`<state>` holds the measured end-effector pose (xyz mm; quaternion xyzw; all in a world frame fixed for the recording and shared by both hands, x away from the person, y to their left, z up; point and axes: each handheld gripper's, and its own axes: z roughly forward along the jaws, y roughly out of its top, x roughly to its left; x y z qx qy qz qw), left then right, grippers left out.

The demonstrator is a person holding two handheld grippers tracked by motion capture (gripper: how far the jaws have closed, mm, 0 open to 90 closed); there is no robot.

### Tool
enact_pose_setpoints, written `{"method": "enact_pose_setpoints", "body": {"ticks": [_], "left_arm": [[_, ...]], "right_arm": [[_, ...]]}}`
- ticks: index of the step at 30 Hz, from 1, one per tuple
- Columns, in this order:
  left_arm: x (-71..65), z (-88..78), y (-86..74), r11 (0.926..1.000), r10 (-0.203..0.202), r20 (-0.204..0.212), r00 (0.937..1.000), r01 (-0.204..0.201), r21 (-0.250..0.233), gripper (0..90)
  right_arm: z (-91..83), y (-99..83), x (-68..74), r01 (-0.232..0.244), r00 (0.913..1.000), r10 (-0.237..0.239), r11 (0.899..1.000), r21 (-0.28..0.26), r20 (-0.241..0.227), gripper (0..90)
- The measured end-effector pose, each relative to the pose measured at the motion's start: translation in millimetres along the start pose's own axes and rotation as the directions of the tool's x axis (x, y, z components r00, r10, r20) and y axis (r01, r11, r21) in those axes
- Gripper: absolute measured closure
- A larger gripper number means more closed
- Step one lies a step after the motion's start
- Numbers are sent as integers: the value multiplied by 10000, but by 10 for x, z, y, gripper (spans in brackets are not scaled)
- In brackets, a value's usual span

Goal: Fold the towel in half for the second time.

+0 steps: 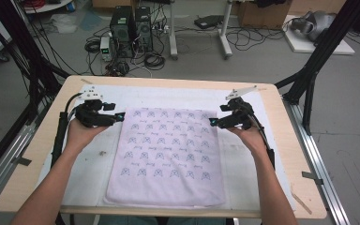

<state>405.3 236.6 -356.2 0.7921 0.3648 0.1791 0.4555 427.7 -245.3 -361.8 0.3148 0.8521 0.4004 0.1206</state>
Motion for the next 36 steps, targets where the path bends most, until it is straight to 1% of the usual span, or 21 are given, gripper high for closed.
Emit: {"method": "enact_pose_setpoints", "body": {"ticks": [1,2,4,5,7,11,12,14,15,18,21,22,23,25,28,29,30,32,33,34,36], "left_arm": [[41,30,-3,10000,-44,-128,9999,44,-24,384],[83,70,-19,9997,-234,-168,9996,232,-90,392],[156,190,-77,9989,-424,-238,9988,429,211,387],[169,231,-99,9983,-464,-301,9985,474,326,380],[197,326,-146,9971,-515,-304,9982,531,539,381],[221,455,-191,9968,-629,-528,9966,654,470,389],[224,495,-204,9961,-692,-718,9950,729,506,399],[242,574,-243,9929,-815,-849,9931,882,793,415],[251,615,-272,9910,-754,-960,9925,853,1034,422],[276,730,-361,9814,-792,-1126,9905,973,1657,420],[286,812,-430,9763,-934,-1215,9882,1148,1835,421],[282,842,-449,9728,-924,-1240,9880,1161,2005,422],[278,854,-465,9732,-830,-1250,9887,1074,2032,430],[273,852,-479,9760,-867,-1318,9875,1108,1876,444],[270,841,-479,9762,-831,-1353,9873,1080,1878,492],[259,840,-477,9775,-712,-1224,9899,937,1892,522],[234,844,-472,9790,-595,-1023,9930,780,1882,597],[179,853,-457,9792,-215,-906,9957,393,1990,730],[168,855,-454,9788,-218,-915,9956,399,2011,759],[168,855,-455,9783,-343,-869,9956,512,2008,780],[181,854,-459,9779,-566,-786,9953,711,1966,803]], "right_arm": [[32,-14,-30,-122,9998,120,9998,144,128,194],[71,-32,-60,-116,9994,103,9992,388,335,195],[155,-75,-135,-368,9973,322,9969,696,660,195],[199,-100,-182,-540,9962,487,9958,735,726,201],[240,-125,-227,-644,9945,575,9948,790,873,233],[321,-155,-276,-531,9944,456,9956,774,954,273],[333,-159,-282,-568,9938,485,9950,827,996,273],[391,-192,-318,-659,9930,568,9941,862,1040,274],[415,-212,-333,-840,9917,742,9922,920,1053,274],[506,-271,-364,-1015,9904,888,9875,1207,1062,274],[601,-312,-366,-1055,9898,900,9839,1444,1102,274],[631,-326,-368,-1130,9891,970,9824,1488,1107,276],[658,-337,-374,-1198,9885,1029,9802,1579,1111,278],[709,-364,-379,-1344,9871,1181,9782,1583,1080,296],[704,-376,-349,-1293,9863,1122,9811,1441,1212,370],[700,-376,-335,-1294,9869,1138,9817,1395,1147,425],[699,-375,-319,-1216,9885,1075,9830,1373,1060,480],[700,-374,-277,-1059,9915,944,9854,1334,894,592],[698,-377,-268,-1065,9920,963,9856,1310,818,618],[697,-377,-271,-1145,9917,1056,9849,1302,734,644],[699,-365,-262,-1141,9929,1081,9839,1378,502,747]]}}
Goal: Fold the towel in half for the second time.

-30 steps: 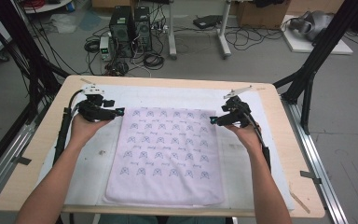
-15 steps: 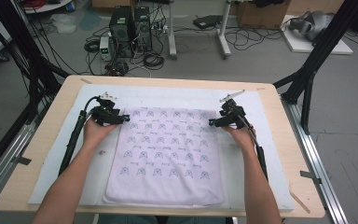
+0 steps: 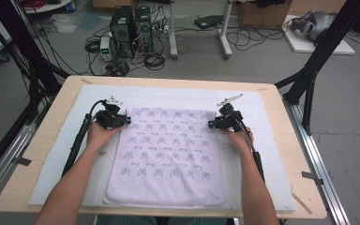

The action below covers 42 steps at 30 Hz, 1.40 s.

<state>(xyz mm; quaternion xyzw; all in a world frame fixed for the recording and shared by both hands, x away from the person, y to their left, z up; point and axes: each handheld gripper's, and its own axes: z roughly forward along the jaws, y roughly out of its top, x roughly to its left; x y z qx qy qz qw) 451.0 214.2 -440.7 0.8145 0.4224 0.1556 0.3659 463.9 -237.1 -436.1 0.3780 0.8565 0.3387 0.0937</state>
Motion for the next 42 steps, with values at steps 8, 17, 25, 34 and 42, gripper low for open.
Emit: {"method": "enact_pose_setpoints", "body": {"ticks": [8,17,25,34,42], "left_arm": [[-26,-14,20,9997,218,-185,9996,-216,111,841],[-50,-276,107,9948,337,-186,9993,-353,-960,848],[-242,-812,-34,9728,1126,118,9936,-1078,-2051,848],[-601,-1115,-803,9794,1495,1500,9773,-1256,-1580,835],[-516,-1207,-978,9915,1031,1470,9837,-899,-937,501]], "right_arm": [[-19,25,32,199,9997,-198,9997,119,-107,826],[-296,97,71,492,9988,-498,9946,-915,-41,836],[-757,32,358,1333,9898,-1392,9797,-1499,-291,837],[-864,-642,863,1824,9746,-1904,9803,-754,-1176,814],[-929,-856,776,1146,9856,-1197,9922,-483,-1195,515]]}}
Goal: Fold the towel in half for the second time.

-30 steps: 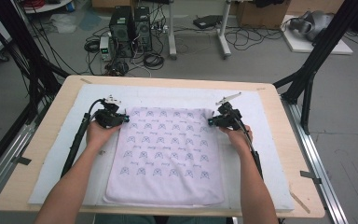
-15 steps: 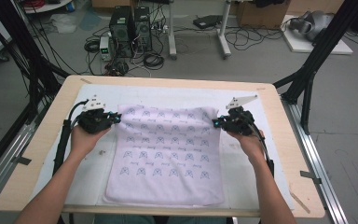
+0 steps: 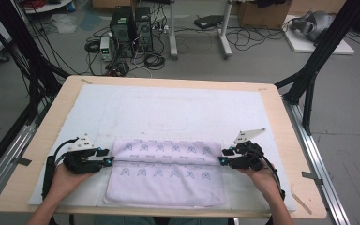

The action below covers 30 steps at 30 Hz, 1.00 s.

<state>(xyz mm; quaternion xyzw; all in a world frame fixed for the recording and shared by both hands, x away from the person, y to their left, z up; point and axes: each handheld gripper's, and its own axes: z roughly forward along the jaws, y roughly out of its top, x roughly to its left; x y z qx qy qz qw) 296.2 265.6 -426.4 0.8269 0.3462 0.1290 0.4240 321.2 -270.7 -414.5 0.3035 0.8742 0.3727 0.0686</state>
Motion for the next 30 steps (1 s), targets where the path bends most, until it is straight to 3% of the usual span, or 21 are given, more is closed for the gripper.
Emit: {"method": "enact_pose_setpoints", "body": {"ticks": [4,7,10,13,14,17,18,21,24,26,28,30], "left_arm": [[60,-22,160,9998,3,-5,10000,-3,-193,393],[113,42,259,9997,-126,10,9999,126,-210,337],[159,145,321,9993,-347,95,9994,348,-147,318],[178,255,375,9993,-327,221,9992,331,-192,318],[187,288,381,9991,-347,413,9985,357,-226,354],[206,326,372,9998,-199,940,9954,206,-68,718],[200,307,370,9999,-120,1039,9945,124,-37,814],[101,160,384,9985,282,877,9958,-240,-483,838],[-57,-68,371,9925,647,873,9941,-551,-1088,839],[-202,-256,304,9866,897,1091,9900,-733,-1459,836],[-353,-426,194,9842,1144,1500,9820,-915,-1517,795],[-441,-553,102,9861,1195,1632,9793,-980,-1341,675]], "right_arm": [[-67,152,-45,-114,9991,131,9991,-401,415,394],[-38,288,-76,-101,9995,117,9984,-562,281,344],[45,401,-118,-203,9997,193,9975,-678,-150,339],[180,442,-169,-222,9988,208,9993,-294,-451,354],[219,437,-198,-290,9977,282,9995,-125,-613,391],[274,413,-214,-275,9911,315,9991,325,-1290,625],[259,411,-189,-93,9905,138,9994,340,-1371,727],[148,421,-78,517,9901,-523,9986,-81,-1303,821],[-6,420,61,882,9897,-932,9949,-491,-1089,835],[-174,365,210,1226,9844,-1336,9876,-980,-1147,837],[-328,257,369,1510,9753,-1710,9782,-1424,-1401,823],[-446,135,487,1673,9608,-2007,9699,-1770,-1915,746]]}}
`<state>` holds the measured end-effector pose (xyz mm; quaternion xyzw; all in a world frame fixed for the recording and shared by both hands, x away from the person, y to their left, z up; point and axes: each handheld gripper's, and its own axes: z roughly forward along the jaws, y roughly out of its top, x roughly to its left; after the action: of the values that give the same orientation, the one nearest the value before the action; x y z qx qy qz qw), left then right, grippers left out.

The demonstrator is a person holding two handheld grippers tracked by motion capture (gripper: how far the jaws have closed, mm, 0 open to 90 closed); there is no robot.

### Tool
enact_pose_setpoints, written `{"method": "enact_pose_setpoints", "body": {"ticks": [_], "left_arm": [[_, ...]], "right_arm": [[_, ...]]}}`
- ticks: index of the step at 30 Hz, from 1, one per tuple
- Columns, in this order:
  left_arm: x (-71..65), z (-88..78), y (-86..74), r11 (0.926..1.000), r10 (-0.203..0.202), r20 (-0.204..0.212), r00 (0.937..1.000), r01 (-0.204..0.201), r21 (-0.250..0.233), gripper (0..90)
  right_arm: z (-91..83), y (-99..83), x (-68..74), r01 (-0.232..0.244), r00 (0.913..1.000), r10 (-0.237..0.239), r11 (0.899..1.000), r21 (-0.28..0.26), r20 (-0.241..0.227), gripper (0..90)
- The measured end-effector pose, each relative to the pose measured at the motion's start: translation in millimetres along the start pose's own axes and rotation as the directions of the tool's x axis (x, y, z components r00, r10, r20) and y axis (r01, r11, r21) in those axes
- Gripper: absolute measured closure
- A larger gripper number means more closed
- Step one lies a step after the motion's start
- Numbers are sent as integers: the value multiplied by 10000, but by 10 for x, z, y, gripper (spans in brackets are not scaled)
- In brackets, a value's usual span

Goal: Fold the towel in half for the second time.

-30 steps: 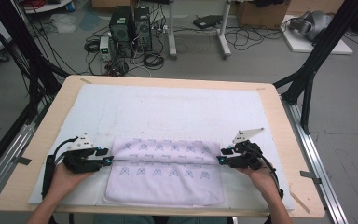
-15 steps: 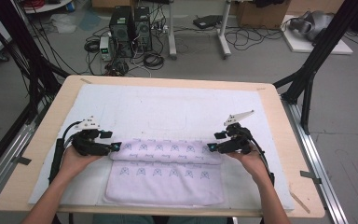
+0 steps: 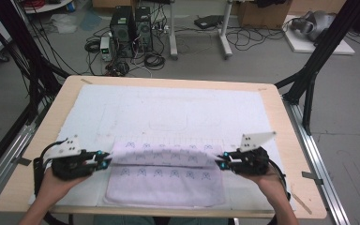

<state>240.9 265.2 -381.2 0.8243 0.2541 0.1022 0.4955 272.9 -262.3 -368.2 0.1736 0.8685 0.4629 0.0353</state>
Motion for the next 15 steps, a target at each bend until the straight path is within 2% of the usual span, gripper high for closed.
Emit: {"method": "enact_pose_setpoints", "body": {"ticks": [2,4,6,9,12,14,15], "left_arm": [[-29,-61,-15,9999,-101,-31,9999,101,64,595],[-7,-54,20,9999,-83,-141,9999,85,120,546],[41,21,67,9997,-42,-242,9997,48,243,521],[147,212,114,9991,63,-671,9977,-34,434,500],[308,400,118,9974,12,-1485,9889,95,715,495],[423,508,100,9952,-46,-1822,9832,223,954,495],[486,562,83,9934,-198,-1909,9814,409,1070,493]], "right_arm": [[-91,-49,85,114,9999,-116,9994,-317,-76,698],[-135,-53,65,40,10000,-38,9990,-435,54,665],[-122,-36,-14,-189,9995,199,9989,-422,236,645],[11,8,-168,-379,9962,367,9992,146,785,587],[185,39,-356,-632,9895,552,9964,563,1336,524],[288,49,-460,-816,9839,661,9927,884,1661,491],[334,50,-512,-865,9820,687,9917,951,1760,475]]}}
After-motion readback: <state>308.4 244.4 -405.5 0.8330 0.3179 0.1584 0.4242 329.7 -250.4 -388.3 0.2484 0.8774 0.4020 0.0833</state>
